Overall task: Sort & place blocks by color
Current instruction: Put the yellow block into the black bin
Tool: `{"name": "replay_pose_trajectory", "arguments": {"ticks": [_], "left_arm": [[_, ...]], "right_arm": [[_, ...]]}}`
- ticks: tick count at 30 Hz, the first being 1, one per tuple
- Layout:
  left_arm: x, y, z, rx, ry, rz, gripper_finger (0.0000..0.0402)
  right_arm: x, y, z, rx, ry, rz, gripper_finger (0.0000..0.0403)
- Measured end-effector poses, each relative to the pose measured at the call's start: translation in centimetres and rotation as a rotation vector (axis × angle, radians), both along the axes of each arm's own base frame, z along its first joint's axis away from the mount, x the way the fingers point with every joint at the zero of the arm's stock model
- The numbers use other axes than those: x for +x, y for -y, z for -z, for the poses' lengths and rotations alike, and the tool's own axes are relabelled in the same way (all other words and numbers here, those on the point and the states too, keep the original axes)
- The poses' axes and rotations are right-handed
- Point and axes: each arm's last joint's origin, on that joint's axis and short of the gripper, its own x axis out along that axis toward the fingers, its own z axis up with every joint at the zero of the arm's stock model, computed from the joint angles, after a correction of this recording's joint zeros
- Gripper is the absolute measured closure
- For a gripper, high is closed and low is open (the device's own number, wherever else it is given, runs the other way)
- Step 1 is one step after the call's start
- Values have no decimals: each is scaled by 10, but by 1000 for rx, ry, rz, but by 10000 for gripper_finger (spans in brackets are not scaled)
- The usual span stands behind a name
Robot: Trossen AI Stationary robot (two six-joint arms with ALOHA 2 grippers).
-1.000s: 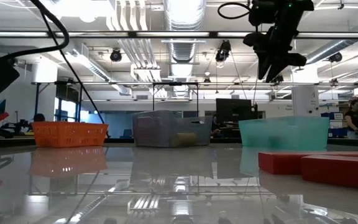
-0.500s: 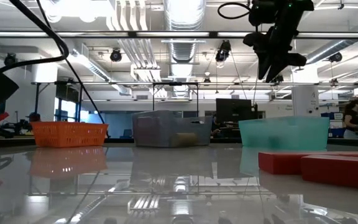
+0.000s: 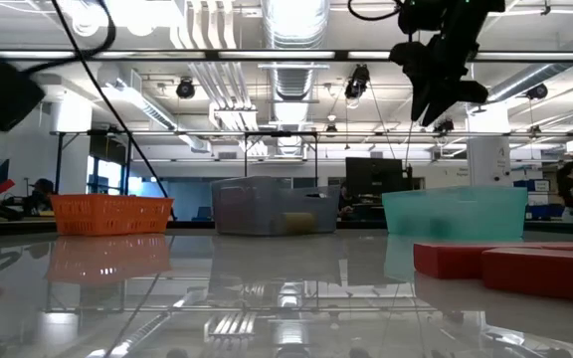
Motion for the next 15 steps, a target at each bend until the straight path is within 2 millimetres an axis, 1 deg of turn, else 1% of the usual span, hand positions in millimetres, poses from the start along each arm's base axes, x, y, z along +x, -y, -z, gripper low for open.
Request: {"name": "replay_pose_trajectory", "arguments": {"ticks": [4,7,11,15], "left_arm": [[2,-10,-27,34,177,-18,287],[4,-21,-51,95,346,-3,287],[3,-43,-79,240,557,-29,287],[-1,-68,-102,404,705,-70,287]], "right_arm": [[6,-8,-4,-12,46,-30,289],[13,-14,-8,-21,102,-55,289],[25,-21,-14,-50,202,-118,289],[39,-29,-23,-117,313,-200,289]]}}
